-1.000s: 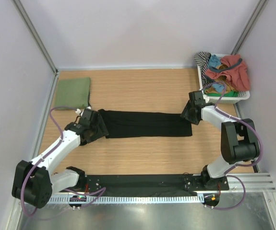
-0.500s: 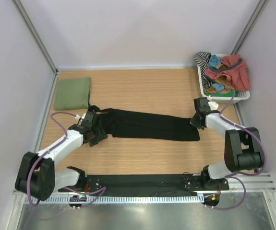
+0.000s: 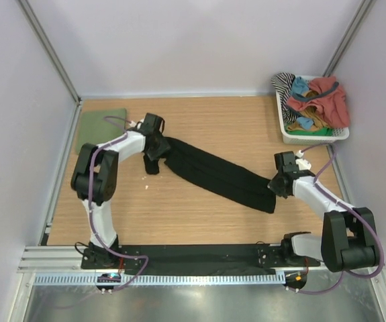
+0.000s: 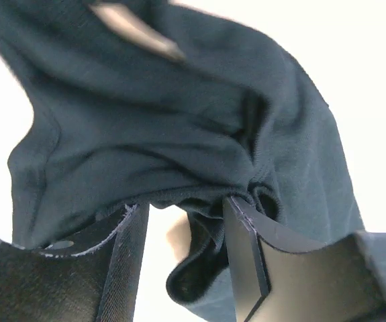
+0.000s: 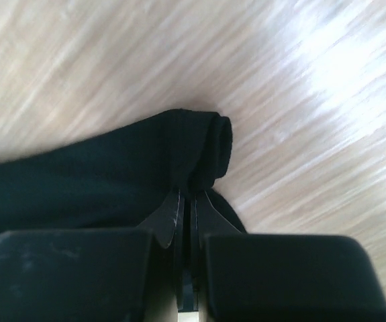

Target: Fold and stack the tank tops

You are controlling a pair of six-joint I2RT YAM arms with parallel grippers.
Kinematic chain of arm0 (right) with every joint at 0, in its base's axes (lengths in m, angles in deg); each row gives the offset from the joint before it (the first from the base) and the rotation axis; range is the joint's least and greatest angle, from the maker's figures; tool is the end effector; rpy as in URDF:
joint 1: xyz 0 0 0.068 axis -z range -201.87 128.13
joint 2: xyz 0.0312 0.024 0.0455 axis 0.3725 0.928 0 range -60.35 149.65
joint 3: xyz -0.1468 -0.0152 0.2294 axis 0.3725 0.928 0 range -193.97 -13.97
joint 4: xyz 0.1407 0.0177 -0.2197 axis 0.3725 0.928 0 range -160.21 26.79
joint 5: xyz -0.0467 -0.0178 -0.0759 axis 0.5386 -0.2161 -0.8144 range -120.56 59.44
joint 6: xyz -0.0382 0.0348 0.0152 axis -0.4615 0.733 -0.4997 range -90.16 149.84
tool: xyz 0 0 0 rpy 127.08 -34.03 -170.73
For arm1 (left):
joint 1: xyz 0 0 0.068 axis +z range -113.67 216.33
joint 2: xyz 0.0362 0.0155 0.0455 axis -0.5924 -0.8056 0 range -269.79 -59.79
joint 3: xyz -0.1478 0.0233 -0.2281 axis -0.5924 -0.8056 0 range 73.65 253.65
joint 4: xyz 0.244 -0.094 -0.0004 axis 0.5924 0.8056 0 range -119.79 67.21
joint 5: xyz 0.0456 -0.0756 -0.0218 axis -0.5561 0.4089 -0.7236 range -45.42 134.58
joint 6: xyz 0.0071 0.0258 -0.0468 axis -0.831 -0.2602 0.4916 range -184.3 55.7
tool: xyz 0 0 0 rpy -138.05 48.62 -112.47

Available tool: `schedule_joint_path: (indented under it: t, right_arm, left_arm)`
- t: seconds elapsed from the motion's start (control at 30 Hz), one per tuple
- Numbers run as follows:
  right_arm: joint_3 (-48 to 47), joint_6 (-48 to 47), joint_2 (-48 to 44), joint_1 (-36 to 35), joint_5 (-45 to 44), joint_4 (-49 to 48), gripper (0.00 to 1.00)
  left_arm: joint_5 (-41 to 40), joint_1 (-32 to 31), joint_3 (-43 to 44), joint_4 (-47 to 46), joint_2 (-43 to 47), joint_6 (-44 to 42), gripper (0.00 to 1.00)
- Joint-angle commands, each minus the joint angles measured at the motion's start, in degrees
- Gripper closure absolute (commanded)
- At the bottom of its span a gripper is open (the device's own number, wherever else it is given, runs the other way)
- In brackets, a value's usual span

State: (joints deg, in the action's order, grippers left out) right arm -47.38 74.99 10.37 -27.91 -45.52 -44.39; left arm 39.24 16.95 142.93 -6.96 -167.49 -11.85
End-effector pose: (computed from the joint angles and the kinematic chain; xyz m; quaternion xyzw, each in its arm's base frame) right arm 0.2129 0.0133 0.1653 0.3513 0.8986 -0.0147 0.2625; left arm 0.3617 -0.1237 0.1638 -0.2865 0.9243 -0.1089 0.2273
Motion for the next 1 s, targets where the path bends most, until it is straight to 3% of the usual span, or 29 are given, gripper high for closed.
schedule_joint_path:
  t: [0.0, 0.2, 0.3, 0.4, 0.47, 0.6, 0.67, 0.73, 0.8, 0.97]
  right_arm:
    - [-0.3, 2.9, 0.6, -2.7, 1.5, 3.8, 0.99]
    - [1.2, 8.5, -1.1, -15.2, 2.3, 5.0, 0.99]
    - [1.5, 12.9, -0.9, -26.7, 4.4, 4.8, 0.99]
    - [2.0, 18.9, -1.7, -34.6, 4.4, 4.2, 0.99]
    - [2.2, 23.0, -1.8, -42.1, 4.8, 3.3, 0.97]
    - [1.5, 25.0, -1.7, -47.2, 3.7, 3.5, 0.84]
    - [0.4, 23.9, -2.7, -47.4, 1.7, 5.0, 0.54]
    - [-2.0, 21.7, -3.9, -47.5, -0.8, 8.2, 0.46]
    - [-4.1, 19.7, -6.0, -47.4, -5.2, 10.4, 0.45]
    - [-13.2, 3.5, -4.9, -46.2, -9.1, 11.3, 0.47]
  left_arm:
    - [0.4, 0.2, 12.0, 3.4, -11.2, -0.5, 0.5]
    - [2.5, -0.6, 42.7, 9.5, -28.2, -3.0, 0.5]
    - [2.8, -1.0, 62.5, 14.2, -38.0, -4.3, 0.49]
    - [3.8, -1.3, 68.6, 12.9, -43.0, -3.9, 0.47]
    - [4.2, -1.4, 68.5, 9.6, -43.4, -4.0, 0.45]
    - [4.1, -1.4, 66.3, 7.1, -41.8, -6.5, 0.42]
    - [1.9, -1.5, 65.3, 6.4, -40.8, -7.9, 0.39]
    - [0.6, -1.1, 64.4, 6.6, -38.8, -10.2, 0.38]
    - [-0.4, -0.8, 63.4, 6.7, -36.2, -11.7, 0.36]
    - [-2.8, -0.5, 59.4, 7.4, -28.4, -16.1, 0.32]
